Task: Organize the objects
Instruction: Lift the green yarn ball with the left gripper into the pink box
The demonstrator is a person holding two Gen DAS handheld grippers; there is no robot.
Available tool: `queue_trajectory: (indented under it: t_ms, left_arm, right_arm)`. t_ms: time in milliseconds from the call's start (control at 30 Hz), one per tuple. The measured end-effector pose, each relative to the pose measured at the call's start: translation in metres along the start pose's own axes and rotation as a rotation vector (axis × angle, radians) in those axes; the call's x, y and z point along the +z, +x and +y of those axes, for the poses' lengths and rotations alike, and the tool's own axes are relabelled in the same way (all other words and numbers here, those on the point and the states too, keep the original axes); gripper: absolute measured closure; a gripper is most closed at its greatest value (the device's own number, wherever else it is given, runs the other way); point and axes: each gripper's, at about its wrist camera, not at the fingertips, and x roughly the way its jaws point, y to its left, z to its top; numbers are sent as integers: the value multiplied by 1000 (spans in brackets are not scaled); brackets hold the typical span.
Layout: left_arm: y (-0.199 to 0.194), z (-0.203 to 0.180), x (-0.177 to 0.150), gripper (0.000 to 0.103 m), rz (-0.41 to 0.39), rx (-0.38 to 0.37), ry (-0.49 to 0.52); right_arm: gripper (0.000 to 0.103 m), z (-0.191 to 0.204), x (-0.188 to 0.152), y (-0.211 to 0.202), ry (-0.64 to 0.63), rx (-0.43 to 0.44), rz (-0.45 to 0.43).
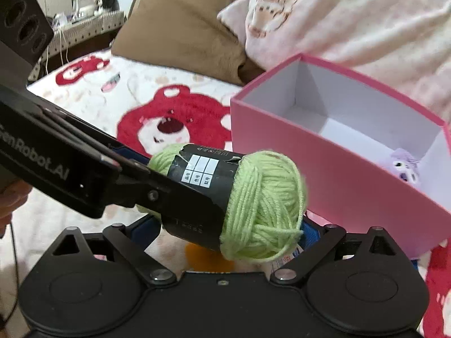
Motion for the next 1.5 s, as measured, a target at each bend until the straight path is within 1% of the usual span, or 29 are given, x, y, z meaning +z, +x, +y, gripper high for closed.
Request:
queue_trajectory:
  t_ms: [133,200,267,400,500,600,633,667,867,967,1067,1200,1300,1367,1433,1500]
  left_arm:
    - [-14,-25,1,45,36,-8,51]
    - [-23,-35,0,45,58,-22,59]
    - [-31,-43,-1,45,60,-42,58]
    - [-46,-60,-2,45,73,-75,69]
    - [-52,-76,-1,45,82,-68,80]
    - [-57,-94,3,45,74,-60,91]
    - [-59,-100,6,45,63,-53,96]
    - [-60,-104,9,45,53,-50,101]
    - [-74,-138,45,45,1,-46,153]
    - [-75,-147,68,44,-13,-69,167]
    - [-69,-150,93,44,-15,-83,158]
    - [-52,-155,124,44,-16,-73,158]
    - [-27,-152,151,44,16,-45,126]
    - [-6,-148,167,44,25,-19,106]
    - [17,-140,176,44,32,9,74]
    - [42,-128,179,44,21,28,45]
  right_arm:
    - [4,1,-2,-28,31,5,-5]
    - [4,3,-5,-41,48,15,-2]
    - [4,4,-7,-56,60,20,-2]
    - [4,11,-10,-83,40,9,-10]
    - [4,16,-12,-102,2,-21,-38]
    - [5,15,-12,-118,12,-45,-88]
    - [9,14,-10,-122,10,-59,-95]
    - [10,12,-8,-125,2,-77,-104]
    - [12,0,19,-155,-40,-164,-174]
    - [14,-13,37,-165,-76,-194,-189]
    - [16,-29,53,-168,-119,-197,-193]
    - [17,-55,79,-161,-112,-199,-162]
    - [17,-81,99,-145,-37,-172,-108]
    - [17,-102,111,-127,42,-157,-73]
    - [16,-119,116,-104,82,-147,-37]
    - [16,-134,114,-81,127,-144,-17]
